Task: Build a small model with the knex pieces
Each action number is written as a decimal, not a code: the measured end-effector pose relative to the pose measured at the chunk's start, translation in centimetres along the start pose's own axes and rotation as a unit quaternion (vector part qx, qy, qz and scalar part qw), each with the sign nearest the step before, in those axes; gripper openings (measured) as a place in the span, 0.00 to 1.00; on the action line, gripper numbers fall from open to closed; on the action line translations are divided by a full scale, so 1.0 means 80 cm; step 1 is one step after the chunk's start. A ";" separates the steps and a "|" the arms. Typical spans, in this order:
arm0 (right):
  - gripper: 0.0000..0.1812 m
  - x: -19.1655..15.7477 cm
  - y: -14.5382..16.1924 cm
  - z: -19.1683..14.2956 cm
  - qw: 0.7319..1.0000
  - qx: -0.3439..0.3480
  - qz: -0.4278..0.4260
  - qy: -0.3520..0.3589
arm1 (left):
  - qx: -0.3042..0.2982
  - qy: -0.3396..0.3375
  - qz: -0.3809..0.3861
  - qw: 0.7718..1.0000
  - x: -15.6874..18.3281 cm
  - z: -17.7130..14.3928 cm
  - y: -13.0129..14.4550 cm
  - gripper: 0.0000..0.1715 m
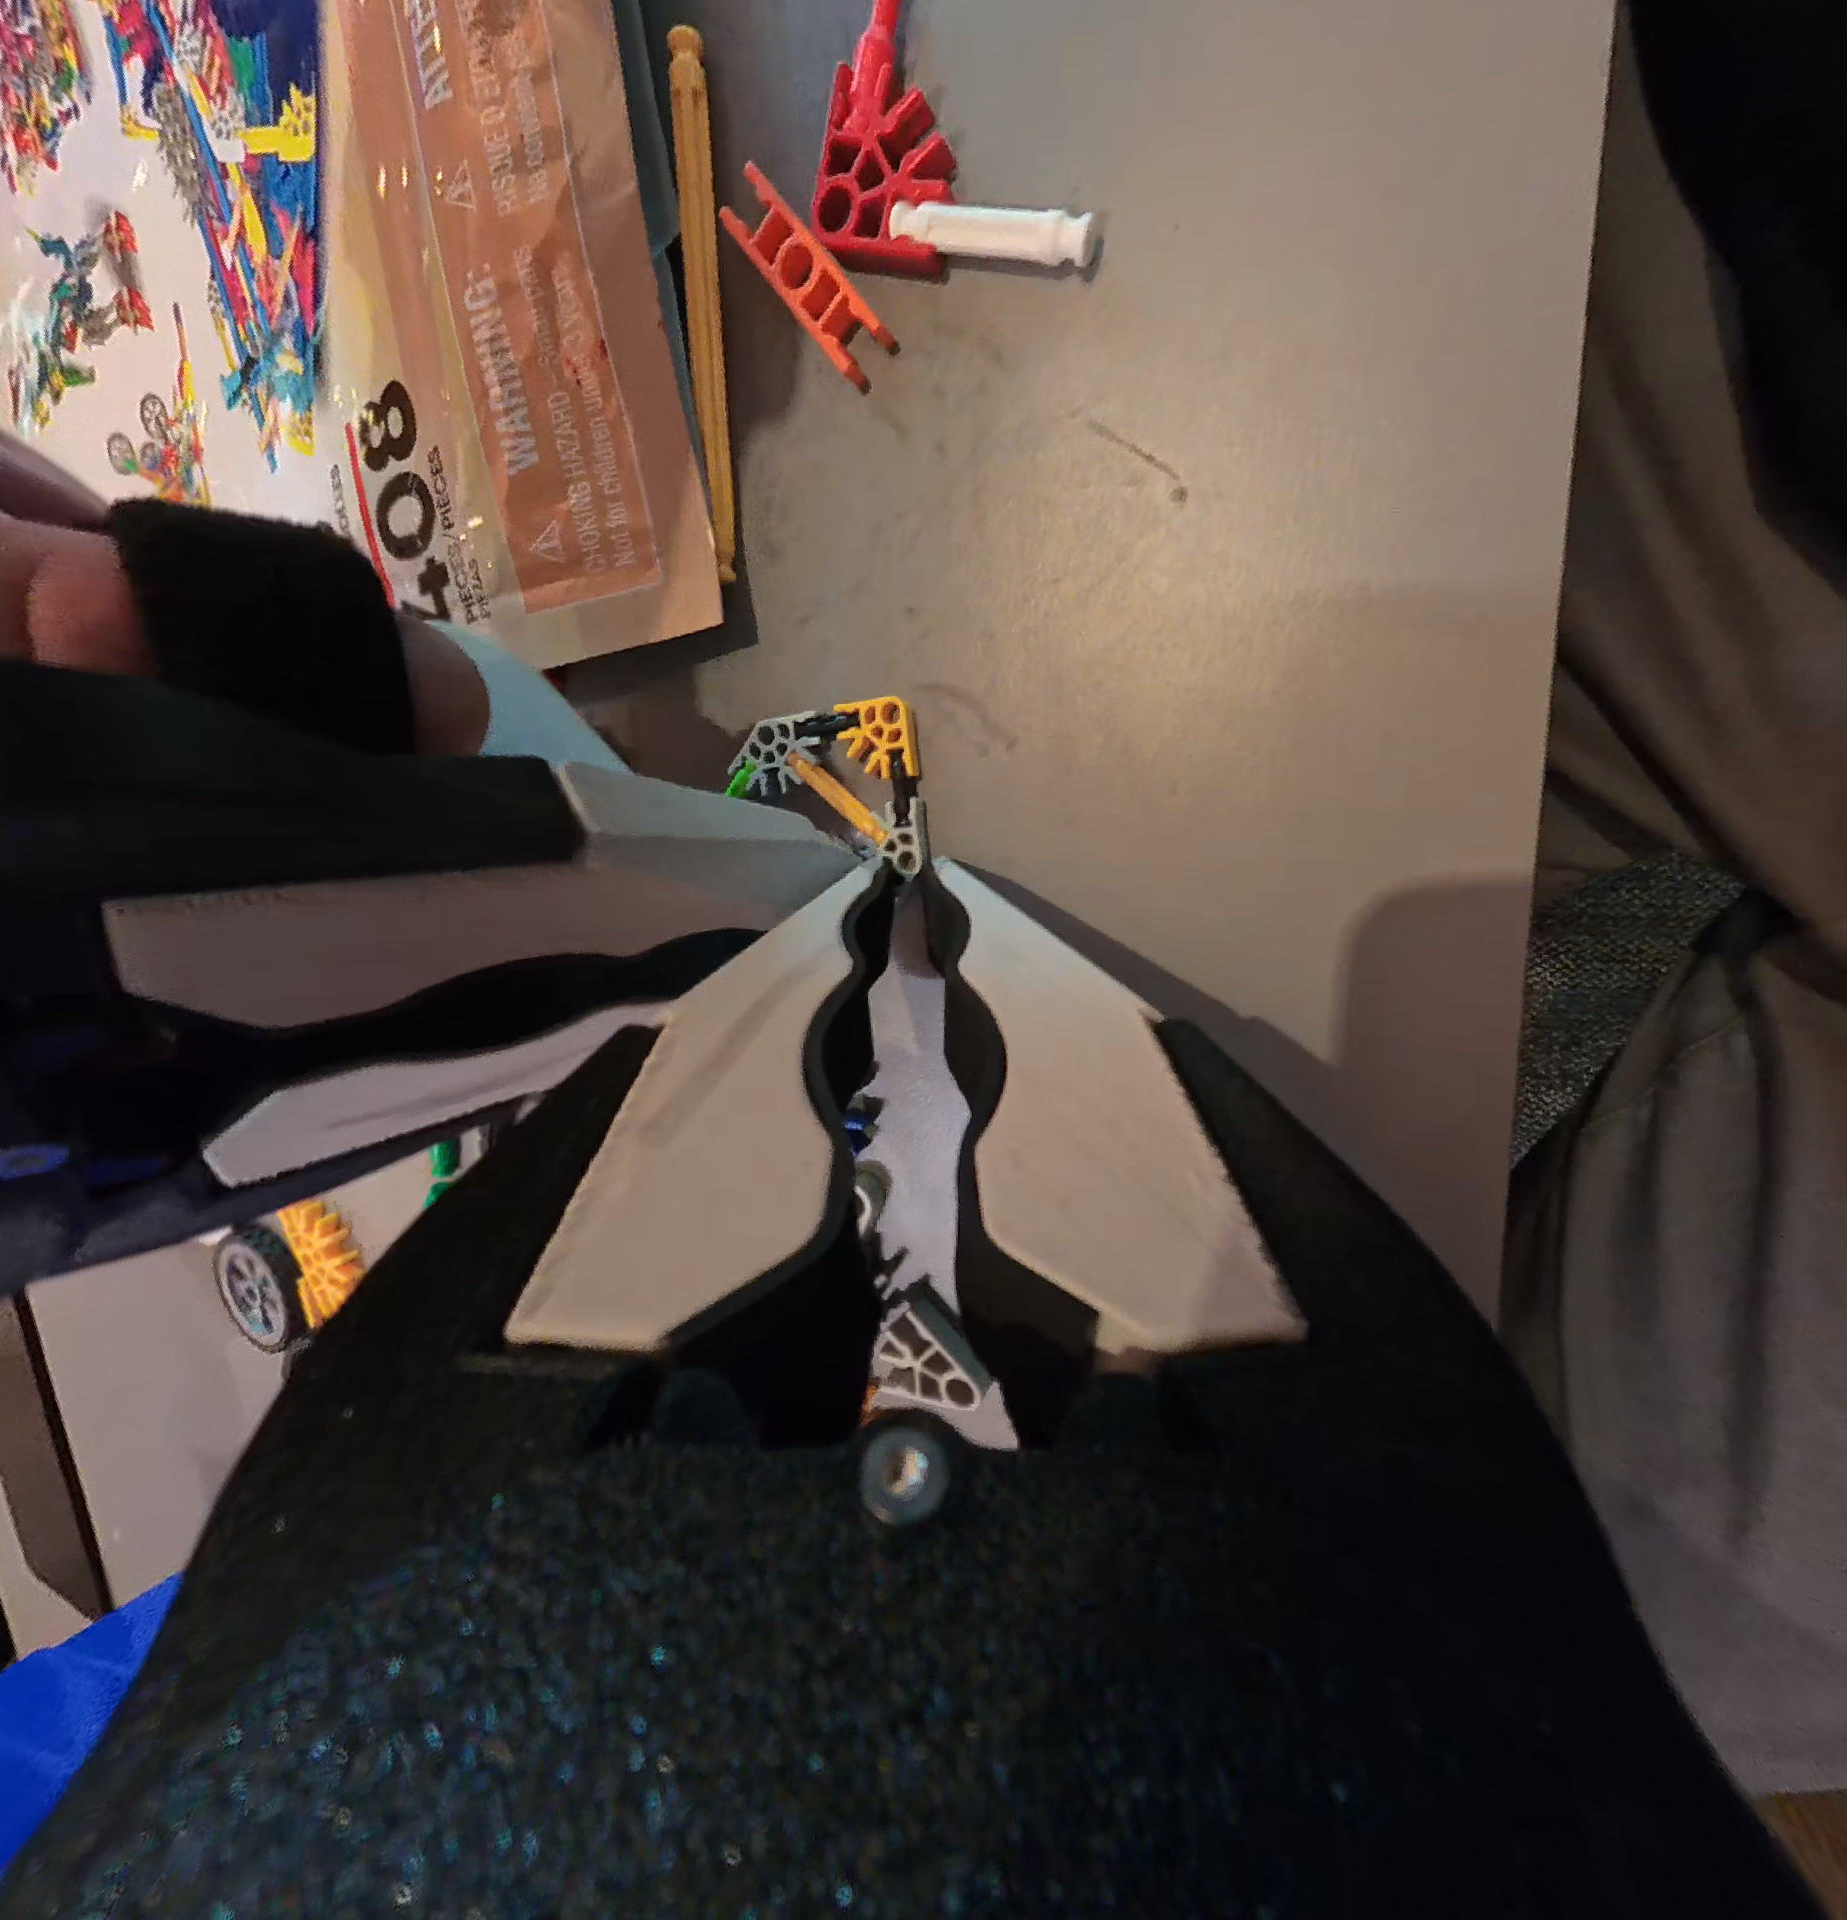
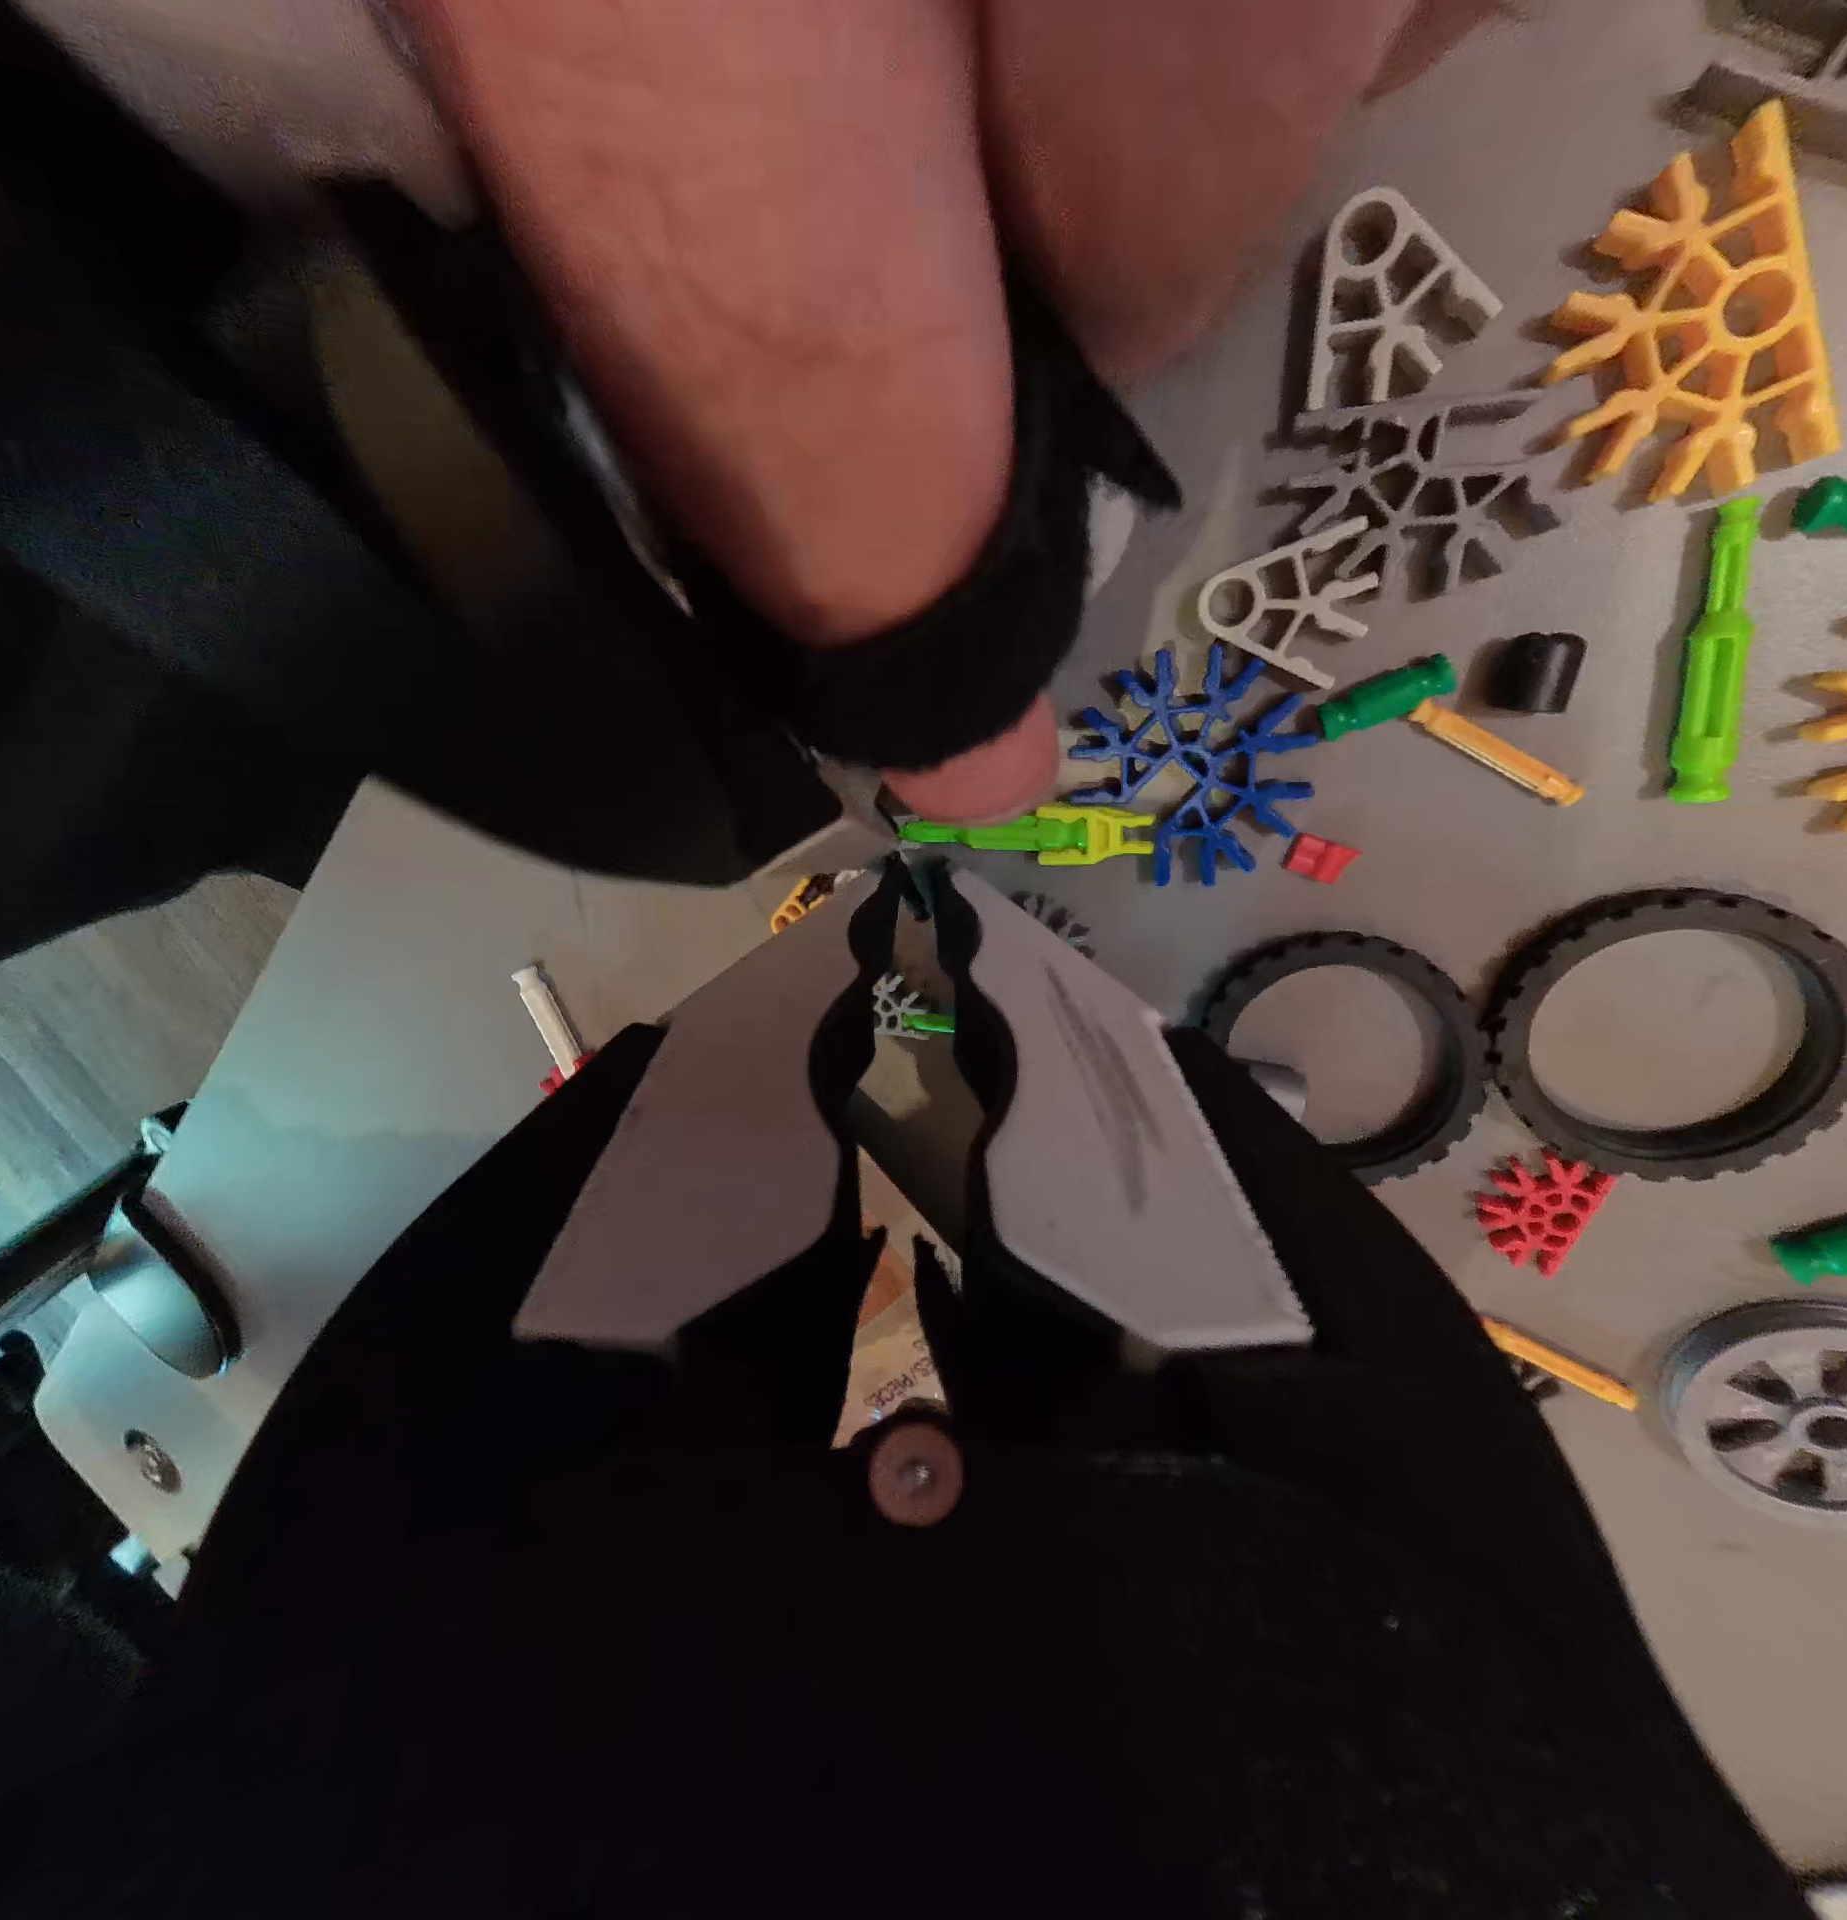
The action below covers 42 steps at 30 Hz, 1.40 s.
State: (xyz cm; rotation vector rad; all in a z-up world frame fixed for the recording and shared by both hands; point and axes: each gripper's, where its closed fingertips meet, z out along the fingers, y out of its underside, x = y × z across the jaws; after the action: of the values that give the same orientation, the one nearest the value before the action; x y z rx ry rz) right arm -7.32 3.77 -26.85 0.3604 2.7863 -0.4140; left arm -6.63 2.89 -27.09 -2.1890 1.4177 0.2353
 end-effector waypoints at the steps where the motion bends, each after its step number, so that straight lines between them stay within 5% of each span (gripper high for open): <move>1: 0.03 0.000 -0.001 -0.001 1.000 0.014 0.006 -0.003 | 0.004 -0.001 -0.002 1.000 0.000 0.000 0.000 0.02; 17: 0.00 0.000 0.004 0.001 0.998 0.048 0.009 0.034 | -0.005 -0.011 0.033 0.999 -0.001 0.000 -0.001 0.02; 22: 0.00 -0.002 0.004 0.001 0.996 0.067 0.006 0.061 | -0.031 -0.023 0.017 0.999 -0.001 -0.010 0.022 0.03; 27: 0.00 -0.003 0.001 0.002 0.992 0.082 -0.004 0.096 | -0.039 -0.055 -0.041 0.997 -0.001 -0.021 0.031 0.11; 36: 0.00 0.000 0.006 -0.001 0.982 0.062 -0.032 0.176 | -0.020 -0.103 -0.233 0.967 0.004 -0.018 0.023 0.13; 42: 0.00 0.000 0.001 -0.010 0.978 0.082 -0.036 0.189 | 0.011 -0.093 -0.280 0.955 0.004 -0.016 0.021 0.12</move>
State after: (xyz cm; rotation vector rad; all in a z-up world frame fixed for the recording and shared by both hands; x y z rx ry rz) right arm -7.51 4.11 -26.19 0.4121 3.1513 -0.6558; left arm -8.15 1.44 -26.68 -2.3747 0.6551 0.2096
